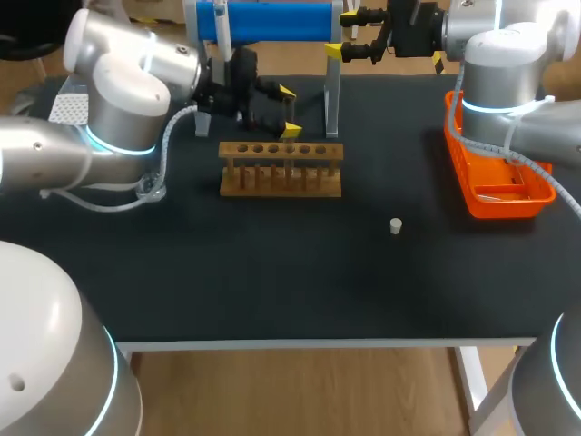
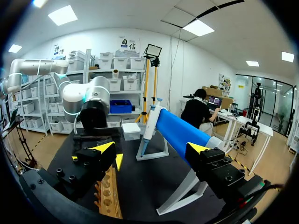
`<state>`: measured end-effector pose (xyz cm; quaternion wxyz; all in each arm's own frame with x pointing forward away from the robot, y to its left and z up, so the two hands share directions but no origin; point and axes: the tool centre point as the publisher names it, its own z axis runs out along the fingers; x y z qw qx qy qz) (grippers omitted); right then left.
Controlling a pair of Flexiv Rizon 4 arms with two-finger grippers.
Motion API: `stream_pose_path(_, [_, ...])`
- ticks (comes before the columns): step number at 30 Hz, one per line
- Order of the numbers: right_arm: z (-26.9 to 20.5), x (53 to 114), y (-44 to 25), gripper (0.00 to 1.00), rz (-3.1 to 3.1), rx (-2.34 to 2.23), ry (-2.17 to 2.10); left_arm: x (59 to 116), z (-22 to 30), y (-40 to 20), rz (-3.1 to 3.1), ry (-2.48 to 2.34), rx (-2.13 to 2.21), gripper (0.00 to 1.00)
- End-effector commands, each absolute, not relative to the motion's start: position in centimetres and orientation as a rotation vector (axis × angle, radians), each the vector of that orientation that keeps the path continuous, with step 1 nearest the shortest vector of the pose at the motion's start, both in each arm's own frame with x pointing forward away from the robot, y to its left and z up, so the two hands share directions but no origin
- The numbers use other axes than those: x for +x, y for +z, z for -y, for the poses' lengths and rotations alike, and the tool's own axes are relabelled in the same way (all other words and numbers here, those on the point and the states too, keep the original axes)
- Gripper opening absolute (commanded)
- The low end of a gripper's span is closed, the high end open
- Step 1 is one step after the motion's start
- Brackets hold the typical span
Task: Invert the test tube, pick up the pipette, mount the tip to pipette, aspirate from beaker and dispense into the tube, eject the tip, return the pipette, and cap with the stopper.
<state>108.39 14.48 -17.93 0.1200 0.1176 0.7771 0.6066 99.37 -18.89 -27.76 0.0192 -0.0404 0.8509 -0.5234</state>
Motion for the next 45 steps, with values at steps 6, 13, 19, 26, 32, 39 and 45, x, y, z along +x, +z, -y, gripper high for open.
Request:
stream_pose_path(6, [-14.41,108.49,-17.89,1.00,-2.276,0.342,1.772,99.97,19.27,-28.32,-2.657,-1.615,-0.112,1.00])
stream_pose_path(13, [-14.41,108.49,-17.89,1.00,-2.276,0.342,1.772,99.63,19.08,-28.55,-2.673,-1.600,-0.103,1.00])
stream_pose_path(19, [-14.41,108.49,-17.89,1.00,-2.276,0.342,1.772,99.47,18.77,-28.56,-2.674,-1.592,-0.107,1.00])
stream_pose_path(26, [-14.41,108.49,-17.89,1.00,-2.276,0.342,1.772,99.45,18.76,-28.56,-2.676,-1.593,-0.110,1.00])
stream_pose_path(32, [-14.41,108.49,-17.89,1.00,-2.276,0.342,1.772,99.45,18.76,-28.56,-2.676,-1.593,-0.110,1.00])
stream_pose_path(39, [-14.41,108.49,-17.89,1.00,-2.276,0.342,1.772,99.70,19.21,-28.74,-2.687,-1.585,-0.101,1.00])
stream_pose_path(45, [-14.41,108.49,-17.89,1.00,-2.276,0.342,1.772,99.84,19.68,-28.94,-2.699,-1.585,-0.088,1.00])
